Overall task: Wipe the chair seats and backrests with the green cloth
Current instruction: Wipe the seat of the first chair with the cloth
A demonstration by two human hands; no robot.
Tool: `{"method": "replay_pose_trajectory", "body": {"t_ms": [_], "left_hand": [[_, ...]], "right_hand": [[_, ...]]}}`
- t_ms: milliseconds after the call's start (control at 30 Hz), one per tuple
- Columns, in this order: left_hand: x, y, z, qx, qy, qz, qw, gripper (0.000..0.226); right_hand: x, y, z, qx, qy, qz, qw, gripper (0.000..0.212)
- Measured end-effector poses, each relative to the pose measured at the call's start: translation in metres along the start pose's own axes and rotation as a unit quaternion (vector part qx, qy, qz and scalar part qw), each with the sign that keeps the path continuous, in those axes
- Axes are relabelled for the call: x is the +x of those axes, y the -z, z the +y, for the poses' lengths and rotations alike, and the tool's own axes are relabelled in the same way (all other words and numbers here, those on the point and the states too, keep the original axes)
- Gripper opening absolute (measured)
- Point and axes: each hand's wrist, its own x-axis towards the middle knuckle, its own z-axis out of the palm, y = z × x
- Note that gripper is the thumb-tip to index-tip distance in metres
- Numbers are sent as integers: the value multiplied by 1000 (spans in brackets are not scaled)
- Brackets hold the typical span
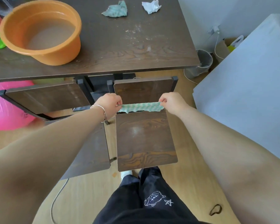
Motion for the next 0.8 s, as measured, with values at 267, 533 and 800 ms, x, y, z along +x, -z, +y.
{"method": "replay_pose_trajectory", "body": {"t_ms": [267,533,800], "left_hand": [[-46,-93,11,-44,34,-82,995,14],[-75,-184,27,-81,110,-127,982,15],[-70,-260,39,-90,160,-169,968,13]], "right_hand": [[-43,-76,40,18,-40,-67,997,16],[-54,-146,89,23,-31,-144,989,13],[-56,-216,136,40,-51,-193,979,14]]}}
